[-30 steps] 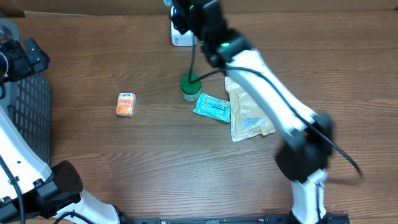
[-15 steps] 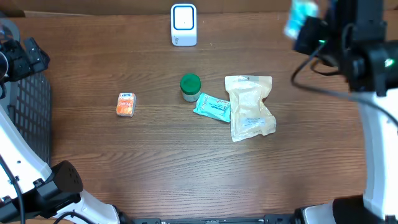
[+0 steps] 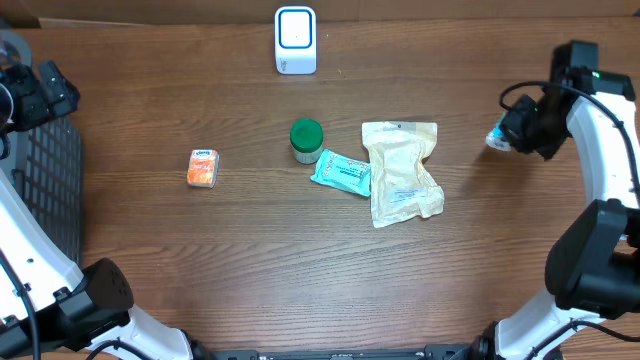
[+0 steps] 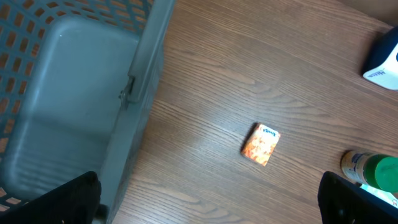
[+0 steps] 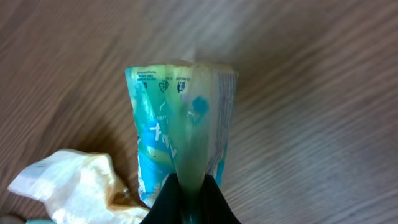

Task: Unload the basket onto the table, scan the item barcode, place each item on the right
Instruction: 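Move the teal packet to the right side and release it on the table, then reach the right gripper to the orange tissue pack and grasp it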

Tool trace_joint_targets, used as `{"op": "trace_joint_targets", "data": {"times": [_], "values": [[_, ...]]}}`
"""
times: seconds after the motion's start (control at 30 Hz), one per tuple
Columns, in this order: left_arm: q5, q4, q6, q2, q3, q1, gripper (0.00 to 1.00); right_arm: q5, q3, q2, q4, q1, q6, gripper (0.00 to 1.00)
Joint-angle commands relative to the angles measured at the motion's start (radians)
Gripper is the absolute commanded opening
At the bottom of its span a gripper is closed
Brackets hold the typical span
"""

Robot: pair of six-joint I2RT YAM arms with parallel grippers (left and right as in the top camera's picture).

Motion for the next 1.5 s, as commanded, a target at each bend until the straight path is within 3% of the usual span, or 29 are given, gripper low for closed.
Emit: {"op": "trace_joint_targets", "data": {"times": [0.0,0.2,0.33,0.37,0.4,0.43,0.47,0.6,0.77,0.9,1.07,1.27,1.47], "values": [[0.001,0.001,0.019,-0.016,0.012,-0.007,1.00,-0.013,-0.077,-0.017,0.083,-0.064,0.095,0.04],[0.001,0.001,0.019,-0.016,0.012,-0.007,0.99,0.058,-0.257,-0.017,0.277,-0.129,0.219,0.04],[0.001,0.001,0.019,-0.016,0.012,-0.007,1.00,0.073,-0.290,-0.017,0.312,-0.172,0.232,0.04],[0.001,0.001,0.019,-0.016,0.012,-0.007,1.00,0.074,-0.290,-0.017,0.311,-0.178,0.230,0.10],[0.001,0.001,0.019,-0.016,0.012,-0.007,1.00,0.073,-0.290,-0.017,0.307,-0.182,0.226,0.24],[0.001,0.001,0.019,-0.016,0.011,-0.007,1.00,0.071,-0.289,-0.017,0.291,-0.187,0.220,0.47],[0.001,0.001,0.019,-0.016,0.012,-0.007,0.99,0.058,-0.284,-0.018,0.278,-0.187,0.193,0.58],[0.001,0.001,0.019,-0.016,0.012,-0.007,1.00,-0.050,-0.177,-0.018,0.160,-0.185,0.072,0.72],[0.001,0.001,0.019,-0.016,0.012,-0.007,1.00,-0.243,0.093,-0.018,-0.042,-0.117,-0.103,0.72],[0.001,0.001,0.019,-0.016,0.012,-0.007,1.00,-0.328,0.262,-0.018,-0.105,0.074,-0.147,0.71],[0.001,0.001,0.019,-0.016,0.011,-0.007,1.00,-0.310,0.260,-0.010,0.100,0.446,0.011,0.69],[0.001,0.001,0.019,-0.016,0.012,-0.007,1.00,-0.044,0.257,0.103,0.353,0.842,0.203,0.67],[0.001,0.001,0.019,-0.016,0.012,-0.007,1.00,-0.083,0.257,0.267,0.548,1.004,0.228,0.60]]}}
